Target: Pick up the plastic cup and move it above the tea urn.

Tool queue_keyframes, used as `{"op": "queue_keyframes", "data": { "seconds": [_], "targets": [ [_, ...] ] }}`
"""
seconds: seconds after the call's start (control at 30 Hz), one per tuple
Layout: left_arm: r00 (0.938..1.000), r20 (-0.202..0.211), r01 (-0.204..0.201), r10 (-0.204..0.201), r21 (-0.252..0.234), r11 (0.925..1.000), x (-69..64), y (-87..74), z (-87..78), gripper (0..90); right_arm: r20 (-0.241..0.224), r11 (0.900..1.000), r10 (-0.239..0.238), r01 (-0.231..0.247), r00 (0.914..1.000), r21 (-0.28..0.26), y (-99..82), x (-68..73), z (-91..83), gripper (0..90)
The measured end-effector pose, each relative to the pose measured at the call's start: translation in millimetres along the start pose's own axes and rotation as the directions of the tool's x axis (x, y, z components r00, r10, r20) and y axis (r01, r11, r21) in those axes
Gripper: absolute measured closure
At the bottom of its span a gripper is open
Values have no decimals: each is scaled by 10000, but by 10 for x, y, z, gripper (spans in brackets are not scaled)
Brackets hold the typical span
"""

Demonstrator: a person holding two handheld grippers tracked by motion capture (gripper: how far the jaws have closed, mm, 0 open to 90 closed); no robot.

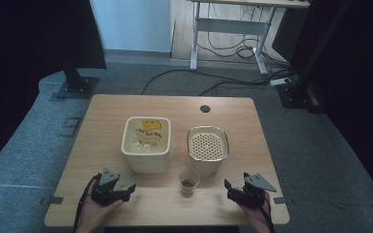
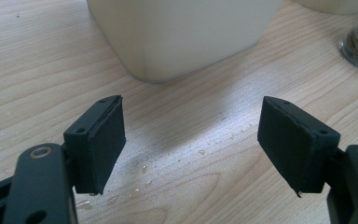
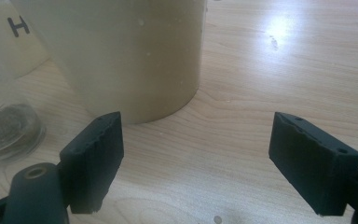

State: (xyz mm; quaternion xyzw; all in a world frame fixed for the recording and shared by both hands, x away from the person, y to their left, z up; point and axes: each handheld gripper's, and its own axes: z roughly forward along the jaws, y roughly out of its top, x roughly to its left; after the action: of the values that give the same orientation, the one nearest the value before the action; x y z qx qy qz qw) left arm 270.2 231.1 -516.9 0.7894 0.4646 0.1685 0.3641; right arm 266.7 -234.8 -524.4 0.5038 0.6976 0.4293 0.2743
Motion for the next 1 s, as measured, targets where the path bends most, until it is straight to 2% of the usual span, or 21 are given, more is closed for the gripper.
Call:
{"op": "queue_keyframes", "data": {
  "seconds": [0.27, 0.37, 0.43, 0.53, 0.67, 0.77, 0.87, 0.97, 1.0],
  "targets": [
    [10000, -8, -9, 9, -5, 10000, 6, -4, -12, 233, -239, 9999, -111, 108, 9997, -120, 11, 48, -26, 190],
    [10000, 5, 48, -48, -26, 10000, 10, -4, -17, 233, -496, 9998, -91, 83, 9987, -172, 16, 92, -49, 196],
    [10000, 25, 50, -50, -10, 10000, 16, -9, -12, 233, -865, 9998, -101, 83, 9962, -202, 19, 153, -64, 199],
    [10000, 13, 34, -34, 57, 10000, 25, -13, 0, 234, -1634, 9998, -86, 58, 9865, -180, 19, 261, -61, 206],
    [10000, 16, 28, -28, 31, 10000, 29, -10, -3, 234, -2503, 9989, -477, 468, 9670, -97, 8, 502, -13, 211],
    [10000, 14, 55, -55, 12, 10000, 27, -9, -5, 234, -2786, 9968, -793, 779, 9571, -162, 17, 646, 32, 215],
    [10000, 37, 47, -47, 14, 10000, 22, -8, -5, 234, -3084, 9967, -801, 809, 9479, -100, 42, 766, 109, 216],
    [10000, 39, 34, -34, 6, 10000, 18, -7, -5, 234, -3193, 9966, -803, 818, 9442, -87, 55, 819, 151, 216],
    [10000, 46, 48, -48, 21, 10000, 20, -8, -3, 234, -3348, 9966, -808, 822, 9388, -99, 69, 885, 195, 215]
  ]
}}
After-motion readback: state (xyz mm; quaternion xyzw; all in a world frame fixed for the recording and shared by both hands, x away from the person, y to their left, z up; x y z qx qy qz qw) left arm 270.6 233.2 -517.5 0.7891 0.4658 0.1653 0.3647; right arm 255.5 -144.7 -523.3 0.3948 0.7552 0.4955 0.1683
